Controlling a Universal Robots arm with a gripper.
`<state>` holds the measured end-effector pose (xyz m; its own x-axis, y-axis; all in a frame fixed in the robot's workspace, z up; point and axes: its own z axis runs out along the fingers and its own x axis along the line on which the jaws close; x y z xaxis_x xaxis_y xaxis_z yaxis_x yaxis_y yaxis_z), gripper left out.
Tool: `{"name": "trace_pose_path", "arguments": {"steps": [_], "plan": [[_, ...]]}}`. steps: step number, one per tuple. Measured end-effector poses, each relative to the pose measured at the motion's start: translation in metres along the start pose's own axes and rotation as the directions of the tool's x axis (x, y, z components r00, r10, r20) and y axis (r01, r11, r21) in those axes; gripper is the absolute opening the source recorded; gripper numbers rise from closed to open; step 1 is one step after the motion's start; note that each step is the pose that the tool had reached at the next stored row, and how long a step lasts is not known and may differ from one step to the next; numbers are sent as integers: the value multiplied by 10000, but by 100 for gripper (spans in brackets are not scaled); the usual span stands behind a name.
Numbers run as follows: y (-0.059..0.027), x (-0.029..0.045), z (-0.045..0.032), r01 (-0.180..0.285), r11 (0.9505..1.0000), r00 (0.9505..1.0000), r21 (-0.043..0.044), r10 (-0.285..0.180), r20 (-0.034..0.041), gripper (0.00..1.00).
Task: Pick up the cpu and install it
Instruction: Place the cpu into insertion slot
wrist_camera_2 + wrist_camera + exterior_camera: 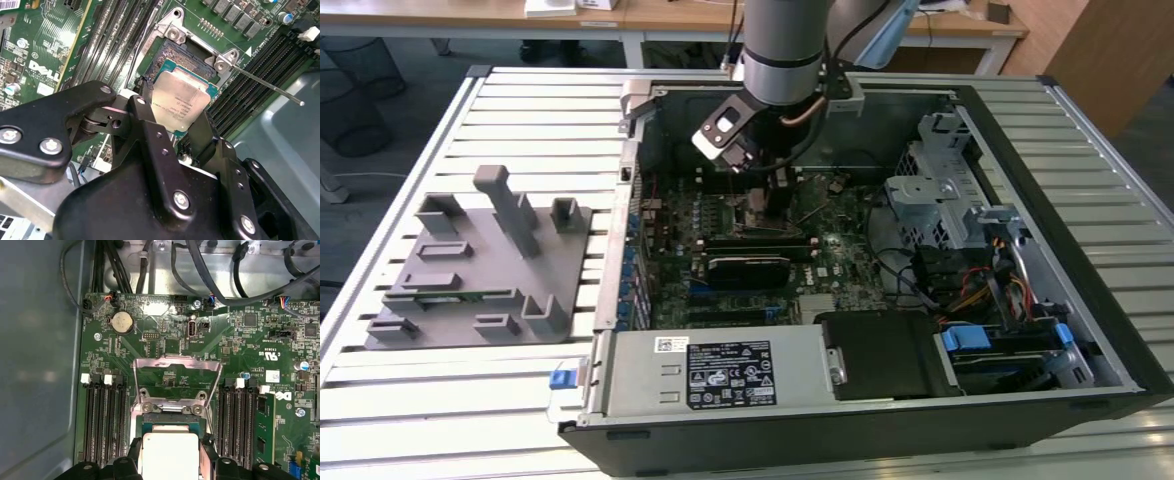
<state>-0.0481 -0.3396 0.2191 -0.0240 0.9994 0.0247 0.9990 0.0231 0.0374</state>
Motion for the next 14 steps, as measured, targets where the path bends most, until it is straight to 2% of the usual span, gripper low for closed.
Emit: {"name": "trace_pose_path", "arguments": {"steps": [14], "plan": [[-25, 7, 89, -108, 9999, 9999, -1, 108, -2, 53]]}}
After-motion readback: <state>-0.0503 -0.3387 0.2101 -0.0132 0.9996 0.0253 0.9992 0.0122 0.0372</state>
